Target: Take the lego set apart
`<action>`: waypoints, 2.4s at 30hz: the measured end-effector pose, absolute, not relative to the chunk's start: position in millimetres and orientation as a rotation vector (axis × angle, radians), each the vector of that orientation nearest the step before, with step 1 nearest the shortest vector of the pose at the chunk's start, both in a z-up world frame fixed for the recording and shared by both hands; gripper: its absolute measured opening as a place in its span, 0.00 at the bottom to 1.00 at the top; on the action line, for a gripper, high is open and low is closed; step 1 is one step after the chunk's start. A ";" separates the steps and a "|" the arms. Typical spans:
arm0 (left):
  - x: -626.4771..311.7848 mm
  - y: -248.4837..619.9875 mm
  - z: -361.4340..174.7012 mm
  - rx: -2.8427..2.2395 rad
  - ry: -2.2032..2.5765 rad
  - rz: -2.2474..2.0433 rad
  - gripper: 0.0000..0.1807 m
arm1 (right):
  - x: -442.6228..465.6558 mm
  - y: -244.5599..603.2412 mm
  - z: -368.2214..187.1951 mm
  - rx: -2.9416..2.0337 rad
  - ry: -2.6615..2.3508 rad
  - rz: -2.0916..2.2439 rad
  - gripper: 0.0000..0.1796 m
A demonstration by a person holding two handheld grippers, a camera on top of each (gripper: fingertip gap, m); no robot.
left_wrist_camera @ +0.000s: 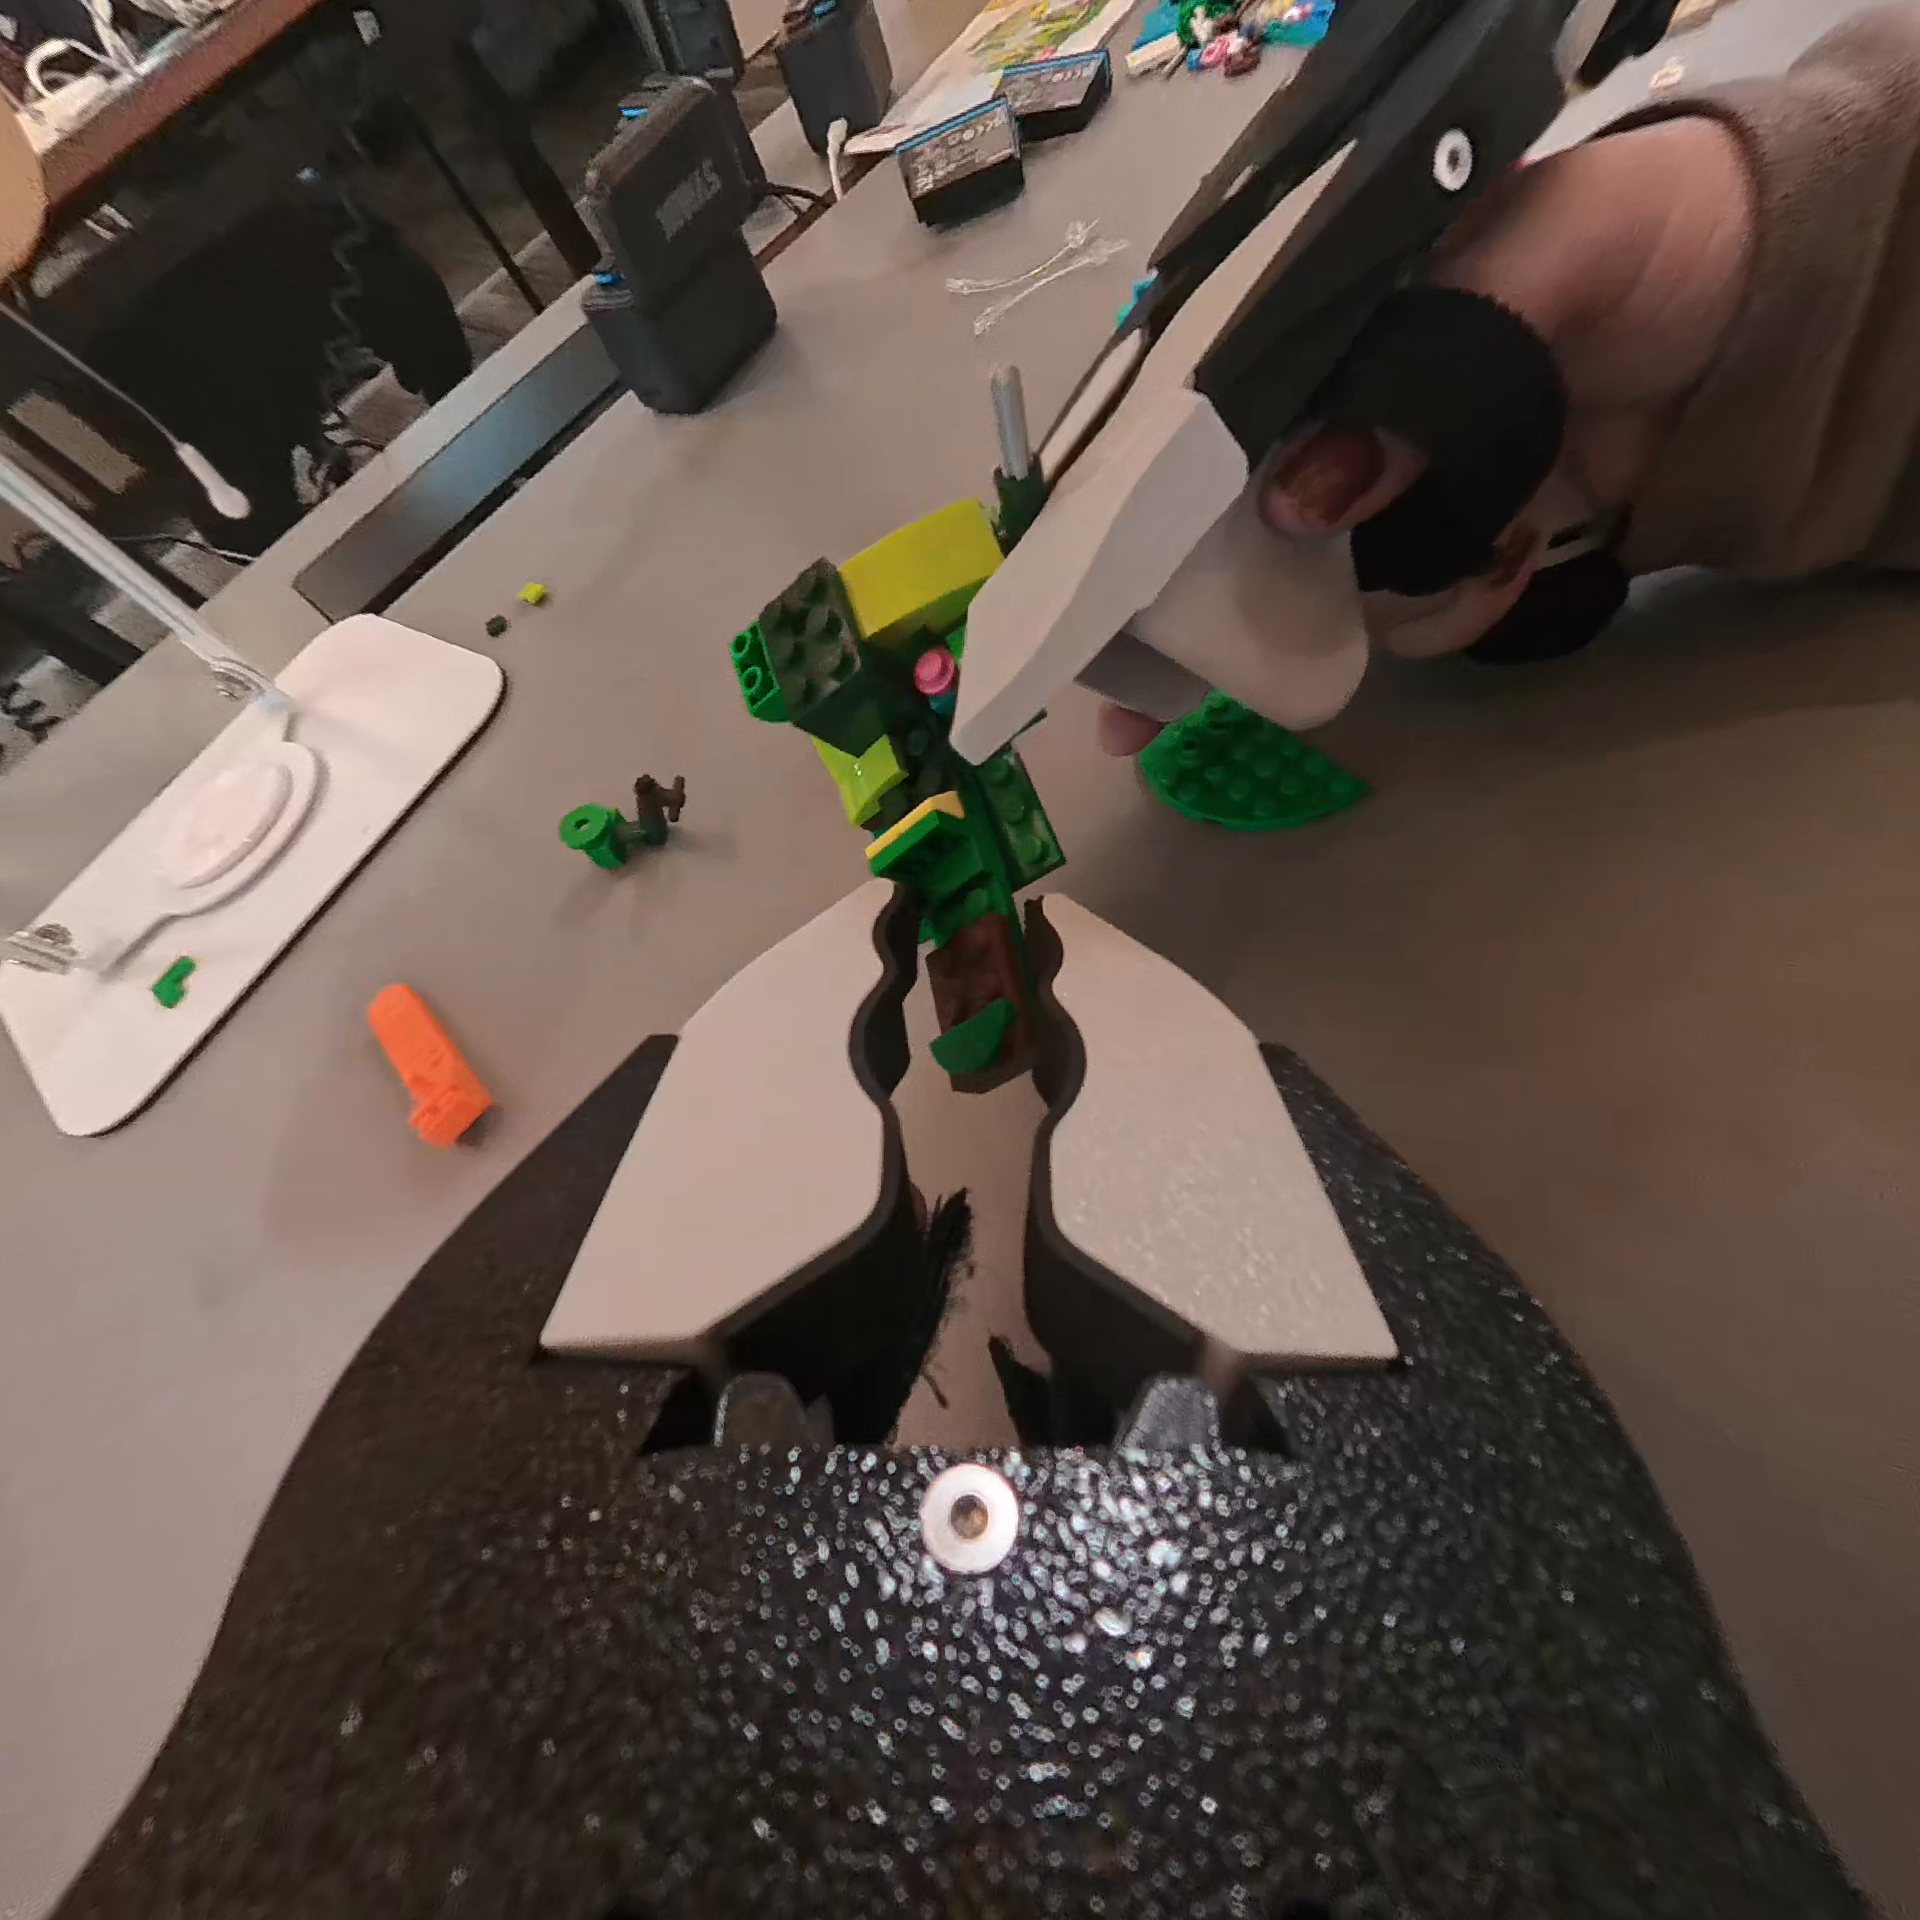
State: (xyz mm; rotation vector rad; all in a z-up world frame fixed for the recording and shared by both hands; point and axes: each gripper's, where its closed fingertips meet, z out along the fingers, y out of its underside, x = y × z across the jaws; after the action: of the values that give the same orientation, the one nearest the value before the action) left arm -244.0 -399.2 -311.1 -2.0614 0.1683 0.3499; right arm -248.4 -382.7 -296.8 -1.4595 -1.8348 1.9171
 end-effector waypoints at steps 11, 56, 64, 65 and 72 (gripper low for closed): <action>-255.8 -396.5 -303.0 -1.980 0.059 0.360 0.10 | -257.1 -379.8 -290.5 -1.574 -1.655 1.991 0.16; -263.9 -378.5 -294.3 -1.883 0.223 1.027 0.10 | -260.3 -367.1 -281.2 -1.645 -1.466 1.951 0.02; -267.4 -383.9 -303.9 -1.963 0.131 0.863 0.06 | -256.1 -371.3 -291.6 -1.428 -1.733 1.628 0.03; -267.1 -384.2 -306.3 -1.980 0.136 0.843 0.05 | -255.0 -371.6 -293.4 -1.418 -1.760 1.609 0.03; -277.8 -391.6 -313.0 -2.030 0.113 0.891 0.04 | -253.1 -360.3 -313.0 -1.353 -1.890 1.303 0.02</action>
State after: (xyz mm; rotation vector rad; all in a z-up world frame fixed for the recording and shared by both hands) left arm -277.8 -391.6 -313.0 -2.0301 0.1129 0.8912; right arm -253.1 -360.3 -313.0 -1.3529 -1.8896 1.3026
